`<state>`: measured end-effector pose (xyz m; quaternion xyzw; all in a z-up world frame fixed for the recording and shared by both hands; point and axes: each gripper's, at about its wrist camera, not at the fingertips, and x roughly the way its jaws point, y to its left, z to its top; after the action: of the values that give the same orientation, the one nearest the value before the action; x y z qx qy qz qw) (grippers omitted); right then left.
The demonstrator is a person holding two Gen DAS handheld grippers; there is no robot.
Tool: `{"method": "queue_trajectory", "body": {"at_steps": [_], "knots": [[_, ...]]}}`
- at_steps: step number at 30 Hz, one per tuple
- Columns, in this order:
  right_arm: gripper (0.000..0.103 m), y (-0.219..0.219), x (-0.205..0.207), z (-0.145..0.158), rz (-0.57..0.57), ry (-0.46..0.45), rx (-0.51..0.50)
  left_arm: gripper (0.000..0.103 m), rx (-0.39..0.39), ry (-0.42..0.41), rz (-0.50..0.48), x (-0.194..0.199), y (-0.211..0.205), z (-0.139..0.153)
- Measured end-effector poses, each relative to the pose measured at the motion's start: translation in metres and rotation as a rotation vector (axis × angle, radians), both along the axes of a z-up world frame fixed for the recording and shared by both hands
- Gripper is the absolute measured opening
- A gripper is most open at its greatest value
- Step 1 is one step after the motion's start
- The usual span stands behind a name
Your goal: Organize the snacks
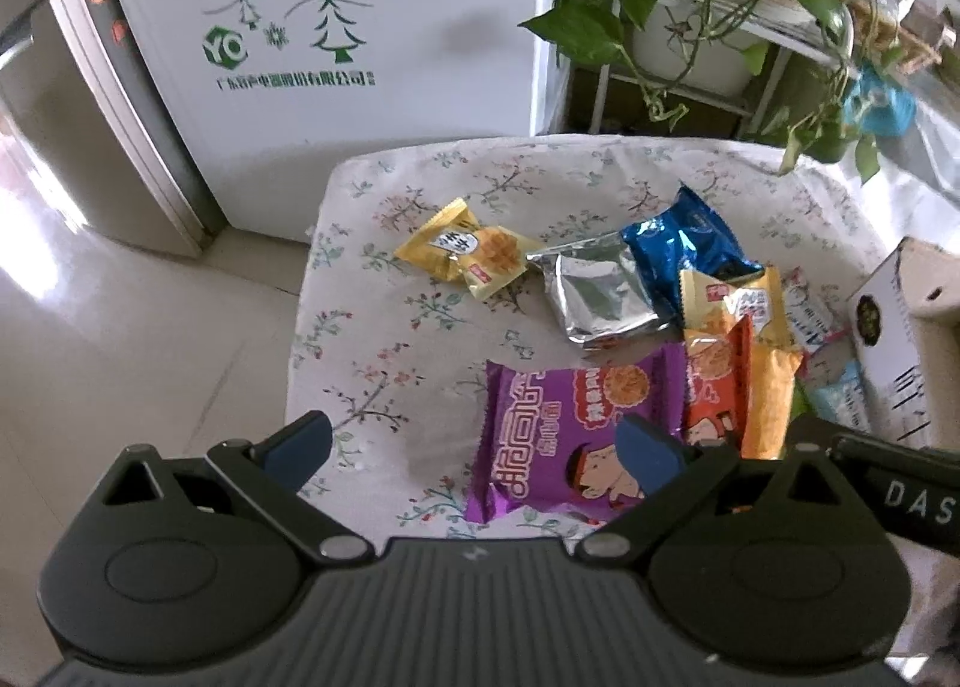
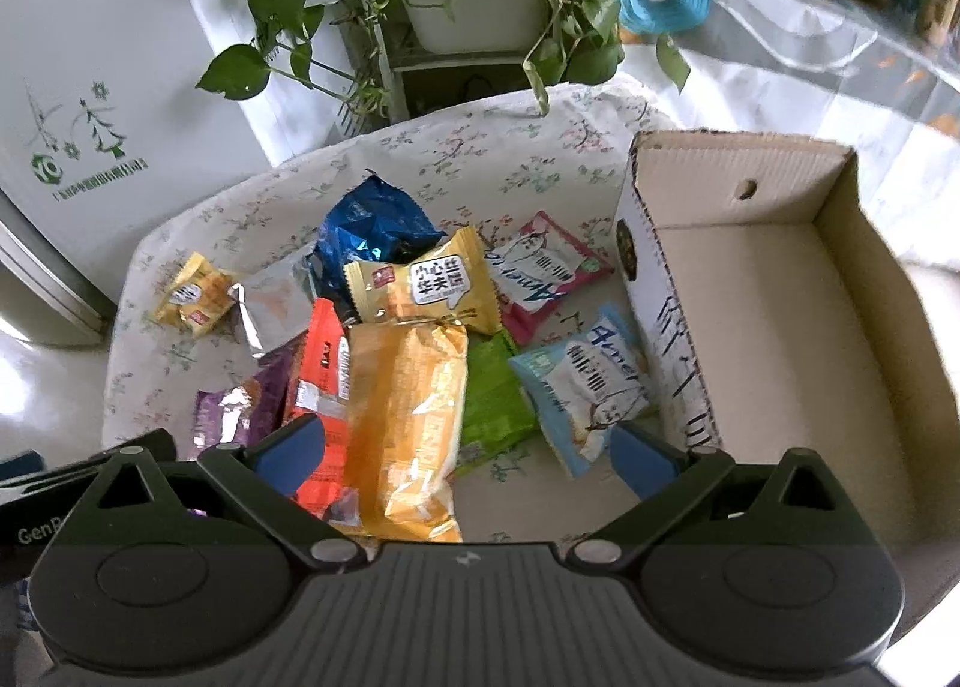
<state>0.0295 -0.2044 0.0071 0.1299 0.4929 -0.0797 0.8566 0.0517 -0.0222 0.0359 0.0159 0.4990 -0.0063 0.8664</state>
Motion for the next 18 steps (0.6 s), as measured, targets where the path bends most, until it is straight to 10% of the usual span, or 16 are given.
{"method": "queue_trajectory", "body": {"at_steps": [9,18], "knots": [[0.097,0.000,0.001,-0.001,0.008,-0.025,0.153,0.100,-0.014,-0.009,0.063,0.003,0.026,0.001],[0.068,0.013,0.009,-0.011,0.044,-0.040,0.281,0.100,-0.028,0.012,0.104,0.004,0.052,-0.005]]}}
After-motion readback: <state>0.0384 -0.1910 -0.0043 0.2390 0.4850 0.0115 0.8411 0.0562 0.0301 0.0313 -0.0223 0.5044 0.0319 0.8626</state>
